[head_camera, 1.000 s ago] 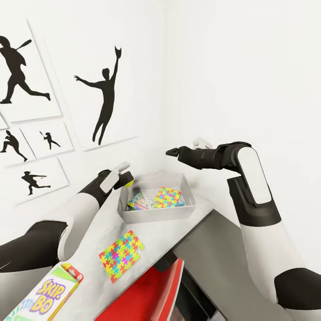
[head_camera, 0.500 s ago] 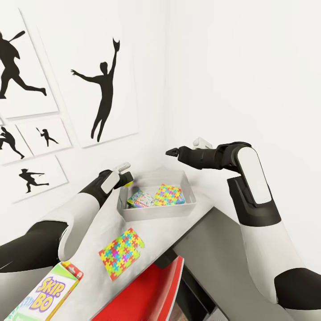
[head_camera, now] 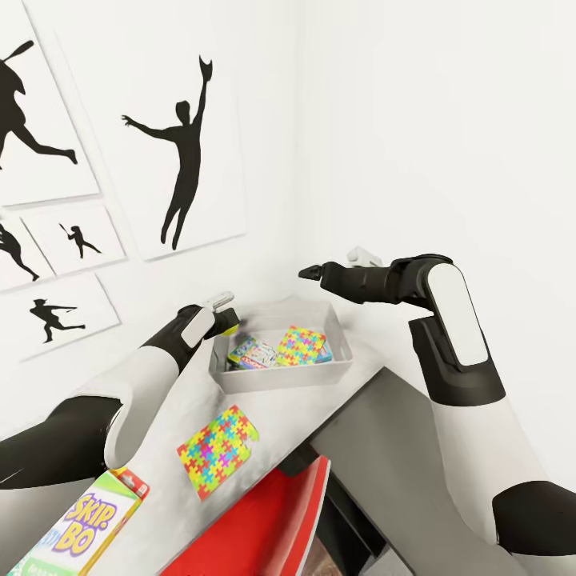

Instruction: Put all the toys in the child's room - the three board games (two on the bed and one on the table), the two jigsaw puzzles on the table, and the tennis ball on the table - inside the toy box on the table in the child's room.

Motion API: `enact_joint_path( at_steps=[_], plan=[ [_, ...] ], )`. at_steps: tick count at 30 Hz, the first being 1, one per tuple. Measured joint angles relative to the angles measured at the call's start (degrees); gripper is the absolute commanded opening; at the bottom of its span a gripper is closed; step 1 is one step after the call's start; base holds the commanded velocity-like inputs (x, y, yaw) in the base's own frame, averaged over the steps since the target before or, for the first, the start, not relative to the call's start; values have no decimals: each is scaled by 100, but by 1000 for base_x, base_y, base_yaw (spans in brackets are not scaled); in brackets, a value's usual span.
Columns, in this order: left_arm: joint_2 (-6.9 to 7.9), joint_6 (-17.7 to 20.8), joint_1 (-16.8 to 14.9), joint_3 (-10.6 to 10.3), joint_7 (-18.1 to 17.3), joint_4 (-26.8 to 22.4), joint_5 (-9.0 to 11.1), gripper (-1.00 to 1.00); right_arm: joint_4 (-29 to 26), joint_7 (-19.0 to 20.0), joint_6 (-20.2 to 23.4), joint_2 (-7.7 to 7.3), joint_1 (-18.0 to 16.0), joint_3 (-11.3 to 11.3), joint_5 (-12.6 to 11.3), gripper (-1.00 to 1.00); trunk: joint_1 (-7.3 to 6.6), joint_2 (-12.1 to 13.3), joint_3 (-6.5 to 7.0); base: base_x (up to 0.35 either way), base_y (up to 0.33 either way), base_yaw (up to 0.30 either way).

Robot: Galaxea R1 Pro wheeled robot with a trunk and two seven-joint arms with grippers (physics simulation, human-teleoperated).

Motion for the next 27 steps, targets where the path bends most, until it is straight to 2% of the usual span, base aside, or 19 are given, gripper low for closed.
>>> enact_joint_path(
  at_steps=[20,21,27],
  plan=[
    [0,-12,0,0,-4,-1,0,-100,-1,0,-1,8,0,3,0,100,0,0,-7,0,0,0],
    [0,-11,0,0,-4,0,0,100,-1,0,0,8,0,3,0,100,0,0,-7,0,0,0],
    [0,-17,-3,0,-5,-1,-1,100,0,0,0,8,0,3,0,100,0,0,-7,0,0,0]
  ],
)
